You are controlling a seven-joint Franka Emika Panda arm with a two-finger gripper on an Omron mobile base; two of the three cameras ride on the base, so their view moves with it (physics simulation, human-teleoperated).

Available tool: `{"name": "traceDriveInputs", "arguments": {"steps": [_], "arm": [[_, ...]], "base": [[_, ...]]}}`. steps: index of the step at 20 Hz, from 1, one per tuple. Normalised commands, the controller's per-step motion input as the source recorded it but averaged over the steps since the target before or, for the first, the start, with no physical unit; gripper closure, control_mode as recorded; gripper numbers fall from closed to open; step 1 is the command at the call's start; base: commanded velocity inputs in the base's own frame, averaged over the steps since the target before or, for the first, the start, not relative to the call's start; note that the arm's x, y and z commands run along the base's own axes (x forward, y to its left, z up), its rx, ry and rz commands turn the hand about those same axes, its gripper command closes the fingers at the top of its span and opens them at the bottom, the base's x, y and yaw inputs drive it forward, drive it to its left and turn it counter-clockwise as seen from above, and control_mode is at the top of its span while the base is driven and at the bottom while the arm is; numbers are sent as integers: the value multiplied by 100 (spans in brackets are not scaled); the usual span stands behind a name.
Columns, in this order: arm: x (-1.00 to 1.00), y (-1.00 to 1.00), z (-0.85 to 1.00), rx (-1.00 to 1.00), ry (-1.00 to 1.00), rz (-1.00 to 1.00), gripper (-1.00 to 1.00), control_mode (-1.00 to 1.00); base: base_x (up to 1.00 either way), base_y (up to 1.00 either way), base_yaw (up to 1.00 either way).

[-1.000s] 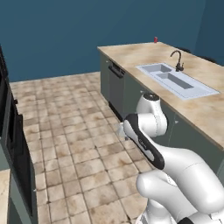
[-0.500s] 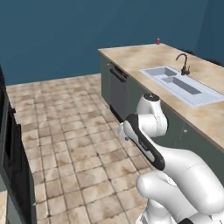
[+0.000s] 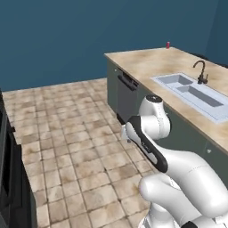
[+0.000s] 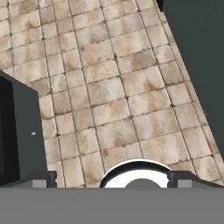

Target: Four empty soda cans are scattered around the kitchen. Gather all the cans and cluster them next to the stove for recycling.

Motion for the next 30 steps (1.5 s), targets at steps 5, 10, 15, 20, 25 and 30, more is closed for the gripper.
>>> {"name": "traceDriveInputs", "arguments": {"steps": [5, 10, 15, 20, 25, 30], "arm": [[0, 0, 0, 0, 0, 0, -100, 100], [0, 0, 0, 0, 0, 0, -100, 100], [0, 0, 0, 0, 0, 0, -100, 100], [0, 0, 0, 0, 0, 0, -100, 100], [0, 0, 0, 0, 0, 0, -100, 100], [0, 0, 0, 0, 0, 0, -100, 100]], "base": [[75, -3, 0], [75, -4, 0], [75, -6, 0], [75, -7, 0], [75, -7, 1], [75, -7, 2]]}}
